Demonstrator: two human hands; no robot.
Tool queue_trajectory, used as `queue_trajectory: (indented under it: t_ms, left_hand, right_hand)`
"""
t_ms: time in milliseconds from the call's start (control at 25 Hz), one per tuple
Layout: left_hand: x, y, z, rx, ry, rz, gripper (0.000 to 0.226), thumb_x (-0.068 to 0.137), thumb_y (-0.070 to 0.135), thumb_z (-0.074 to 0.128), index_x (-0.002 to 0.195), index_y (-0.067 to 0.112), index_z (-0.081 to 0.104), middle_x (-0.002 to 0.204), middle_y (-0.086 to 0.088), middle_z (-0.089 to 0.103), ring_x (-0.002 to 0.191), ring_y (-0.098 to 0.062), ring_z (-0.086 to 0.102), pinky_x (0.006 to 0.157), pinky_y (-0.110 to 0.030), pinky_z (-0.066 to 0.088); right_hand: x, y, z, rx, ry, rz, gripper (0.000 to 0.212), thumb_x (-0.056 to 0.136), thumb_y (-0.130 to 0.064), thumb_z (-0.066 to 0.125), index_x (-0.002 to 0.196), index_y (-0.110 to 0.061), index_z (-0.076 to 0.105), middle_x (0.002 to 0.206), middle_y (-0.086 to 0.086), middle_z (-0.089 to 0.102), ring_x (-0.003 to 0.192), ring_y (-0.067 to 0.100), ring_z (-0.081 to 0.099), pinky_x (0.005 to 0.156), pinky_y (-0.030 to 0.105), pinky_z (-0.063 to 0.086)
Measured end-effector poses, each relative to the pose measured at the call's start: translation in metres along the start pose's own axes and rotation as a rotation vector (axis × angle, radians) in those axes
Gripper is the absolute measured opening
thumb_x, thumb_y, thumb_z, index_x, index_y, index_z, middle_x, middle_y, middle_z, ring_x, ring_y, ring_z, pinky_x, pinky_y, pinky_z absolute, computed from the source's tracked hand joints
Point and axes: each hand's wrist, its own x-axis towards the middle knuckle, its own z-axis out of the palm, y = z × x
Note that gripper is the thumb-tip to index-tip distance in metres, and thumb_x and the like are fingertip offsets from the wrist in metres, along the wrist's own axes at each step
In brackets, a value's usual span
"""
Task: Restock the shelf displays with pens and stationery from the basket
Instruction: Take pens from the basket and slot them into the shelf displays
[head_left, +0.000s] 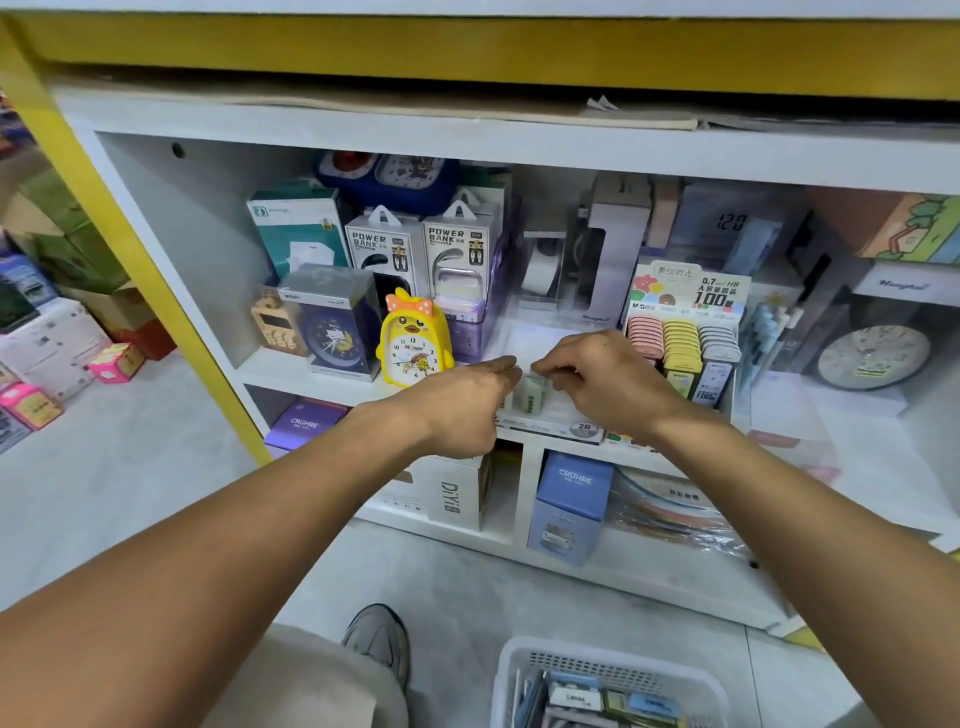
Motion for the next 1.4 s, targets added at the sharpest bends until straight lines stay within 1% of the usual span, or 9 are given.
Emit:
queue_trajectory:
  t_ms: [160, 280, 360, 480, 760, 960, 1040, 1160, 1400]
  left_hand:
    - [-0.001, 0.001, -0.002, -0.02, -0.005, -0.028, 0.075, 0.086, 0.002, 0.046, 0.156, 0.012, 0.022, 0.165, -0.003, 0.015, 0.149, -0.015, 0.019, 0.114, -0.02, 0.02]
    - [-0.007, 0.008, -0.003, -0.016, 0.161, -0.052, 0.055, 0.083, 0.002, 0.049, 0.138, 0.007, 0.049, 0.147, -0.009, 0.044, 0.135, -0.025, 0.043, 0.107, -0.036, 0.04]
    - [-0.009, 0.02, -0.001, 0.008, 0.336, -0.031, 0.04, 0.08, 0.002, 0.051, 0.119, 0.003, 0.06, 0.127, -0.012, 0.056, 0.118, -0.03, 0.054, 0.093, -0.042, 0.048]
    - [-0.013, 0.044, 0.018, -0.038, 0.387, 0.02, 0.035, 0.078, 0.004, 0.052, 0.11, 0.008, 0.065, 0.116, -0.011, 0.061, 0.108, -0.032, 0.059, 0.086, -0.042, 0.05]
    - [-0.007, 0.117, 0.149, 0.009, -0.334, 0.234, 0.029, 0.084, 0.003, 0.049, 0.106, 0.011, 0.066, 0.105, -0.013, 0.066, 0.096, -0.031, 0.059, 0.079, -0.033, 0.05]
    - [-0.003, 0.137, 0.264, 0.123, -0.673, 0.198, 0.023, 0.087, 0.01, 0.059, 0.069, 0.011, 0.045, 0.072, -0.009, 0.046, 0.081, -0.033, 0.056, 0.066, -0.034, 0.042]
    - [-0.011, 0.141, 0.304, 0.093, -0.735, 0.186, 0.007, 0.087, 0.009, 0.059, 0.084, 0.005, 0.055, 0.081, -0.01, 0.053, 0.085, -0.031, 0.06, 0.066, -0.034, 0.044]
    - [-0.025, 0.141, 0.354, 0.038, -0.768, 0.209, 0.028, 0.085, 0.013, 0.064, 0.111, 0.003, 0.061, 0.106, -0.015, 0.065, 0.096, -0.029, 0.063, 0.078, -0.036, 0.051]
    - [-0.044, 0.163, 0.412, 0.167, -0.704, 0.203, 0.084, 0.075, 0.02, 0.077, 0.142, -0.001, 0.032, 0.135, -0.02, 0.042, 0.123, -0.035, 0.043, 0.095, -0.043, 0.047]
  right_hand:
    - [-0.004, -0.001, 0.0, 0.043, 0.004, 0.037, 0.037, 0.099, -0.006, 0.054, 0.133, -0.017, 0.065, 0.117, 0.0, 0.066, 0.107, 0.019, 0.06, 0.098, 0.038, 0.049]
    - [-0.018, -0.003, -0.013, 0.129, 0.135, 0.112, 0.006, 0.092, -0.023, 0.069, 0.088, -0.021, 0.072, 0.088, -0.007, 0.065, 0.079, 0.016, 0.061, 0.078, 0.039, 0.055]
    - [-0.038, -0.006, -0.018, 0.103, 0.134, 0.164, 0.039, 0.084, -0.028, 0.078, 0.056, -0.023, 0.05, 0.078, -0.006, 0.059, 0.072, 0.02, 0.059, 0.069, 0.037, 0.052]
    - [-0.08, -0.016, -0.01, 0.148, 0.009, 0.103, 0.05, 0.074, 0.004, 0.066, 0.051, -0.027, 0.034, 0.088, -0.008, 0.054, 0.074, 0.019, 0.055, 0.065, 0.033, 0.046]
    - [-0.221, 0.028, 0.103, 0.111, -0.535, 0.235, 0.025, 0.071, 0.012, 0.051, 0.075, -0.013, 0.052, 0.097, 0.008, 0.063, 0.092, 0.032, 0.059, 0.073, 0.04, 0.049]
    - [-0.289, 0.073, 0.187, 0.195, -0.562, 0.573, 0.024, 0.078, 0.009, 0.054, 0.078, -0.015, 0.057, 0.092, 0.007, 0.062, 0.093, 0.03, 0.059, 0.071, 0.033, 0.05]
    - [-0.314, 0.089, 0.214, 0.211, -0.597, 0.674, 0.034, 0.08, 0.005, 0.057, 0.106, -0.016, 0.064, 0.112, 0.005, 0.062, 0.108, 0.027, 0.058, 0.083, 0.03, 0.05]
    - [-0.342, 0.105, 0.235, 0.068, -0.808, 0.582, 0.06, 0.085, -0.01, 0.064, 0.142, -0.017, 0.046, 0.147, 0.004, 0.044, 0.132, 0.025, 0.046, 0.104, 0.038, 0.046]
    - [-0.356, 0.109, 0.26, -0.258, -0.957, 0.295, 0.083, 0.078, -0.038, 0.074, 0.147, -0.024, 0.03, 0.152, 0.009, 0.021, 0.132, 0.032, 0.038, 0.1, 0.044, 0.048]
